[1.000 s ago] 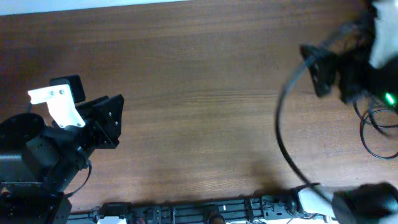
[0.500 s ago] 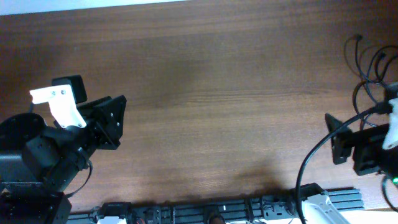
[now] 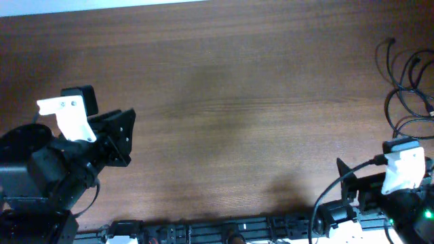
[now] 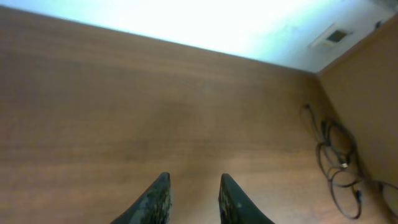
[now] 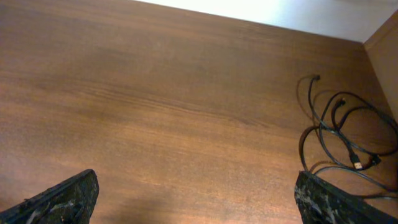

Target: Untangle cables

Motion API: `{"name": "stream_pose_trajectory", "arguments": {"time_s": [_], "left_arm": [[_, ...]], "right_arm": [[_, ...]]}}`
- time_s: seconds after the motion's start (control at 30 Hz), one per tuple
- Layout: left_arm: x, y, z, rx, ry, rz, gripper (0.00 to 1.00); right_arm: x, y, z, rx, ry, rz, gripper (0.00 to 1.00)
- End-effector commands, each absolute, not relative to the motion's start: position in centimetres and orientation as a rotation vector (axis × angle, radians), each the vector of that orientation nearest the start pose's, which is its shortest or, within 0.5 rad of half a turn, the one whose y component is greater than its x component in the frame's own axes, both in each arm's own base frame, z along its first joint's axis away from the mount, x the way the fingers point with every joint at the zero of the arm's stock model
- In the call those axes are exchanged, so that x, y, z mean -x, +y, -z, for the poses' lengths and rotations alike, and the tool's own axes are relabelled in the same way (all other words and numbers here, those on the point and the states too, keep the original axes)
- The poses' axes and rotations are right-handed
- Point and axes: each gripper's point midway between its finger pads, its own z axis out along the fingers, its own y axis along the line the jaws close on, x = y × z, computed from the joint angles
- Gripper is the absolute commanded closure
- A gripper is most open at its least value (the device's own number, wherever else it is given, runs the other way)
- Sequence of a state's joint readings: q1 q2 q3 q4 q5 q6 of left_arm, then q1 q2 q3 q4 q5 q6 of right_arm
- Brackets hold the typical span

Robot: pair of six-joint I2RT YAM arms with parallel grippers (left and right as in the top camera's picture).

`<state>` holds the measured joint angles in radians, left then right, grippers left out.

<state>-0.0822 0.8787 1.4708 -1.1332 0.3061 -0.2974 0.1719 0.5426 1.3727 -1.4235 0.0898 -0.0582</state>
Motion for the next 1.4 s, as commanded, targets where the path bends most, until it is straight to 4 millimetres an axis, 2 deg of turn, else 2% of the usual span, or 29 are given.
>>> {"name": "stream_pose_trajectory", "arguments": {"time_s": [0.0,0.07,0.13,0.17,0.2,0.23,0.37,0.47,0.73,0.93,1.0,1.13,1.27,1.37], "left_arm": [[-22.0,-6.4,-37.8,0.027,2.136,0.486,0.73],[-22.4,-6.4,-38.3,0.026,2.108,0.488,0.64],[-22.5,-6.4,-38.5,0.038,2.104,0.495,0.43],[-22.5,-6.4,-38.5,0.04,2.101,0.497,0.29],[-22.5,-6.4,-38.6,0.04,2.098,0.497,0.08],[-22.6,-6.5,-38.7,0.038,2.092,0.497,0.01],[-22.6,-6.5,-38.7,0.038,2.09,0.498,0.01],[-22.5,-6.7,-38.8,0.117,2.097,0.568,0.01],[-22.5,-6.7,-38.8,0.117,2.097,0.568,0.01],[-22.6,-6.0,-38.3,0.15,2.109,0.519,0.01],[-22.3,-4.1,-37.0,0.209,2.153,0.385,0.01],[-20.7,-0.4,-33.6,0.34,2.286,0.132,0.01],[-20.1,1.9,-34.0,0.403,2.175,0.003,0.01],[-19.8,2.5,-34.7,0.419,2.033,0.009,0.01]], "right_arm": [[-12.3,0.4,-32.5,0.188,2.175,0.044,0.01],[-12.6,0.4,-32.1,0.19,2.179,0.044,0.01],[-12.6,0.4,-32.1,0.19,2.181,0.045,0.01],[-12.6,0.4,-32.1,0.19,2.182,0.045,0.01],[-12.6,0.4,-32.0,0.191,2.182,0.045,0.01],[-12.6,0.4,-32.0,0.19,2.184,0.045,0.01],[-12.6,0.4,-32.0,0.191,2.183,0.045,0.01],[-12.6,0.4,-32.0,0.191,2.183,0.045,0.01],[-12.6,0.4,-32.0,0.191,2.183,0.045,0.01],[-12.6,0.4,-32.0,0.19,2.184,0.045,0.01],[-12.6,0.4,-32.0,0.191,2.183,0.045,0.01],[-12.6,0.4,-32.0,0.191,2.183,0.045,0.01],[-12.6,0.4,-32.0,0.191,2.183,0.045,0.01],[-12.6,0.4,-32.0,0.191,2.183,0.045,0.01]]}}
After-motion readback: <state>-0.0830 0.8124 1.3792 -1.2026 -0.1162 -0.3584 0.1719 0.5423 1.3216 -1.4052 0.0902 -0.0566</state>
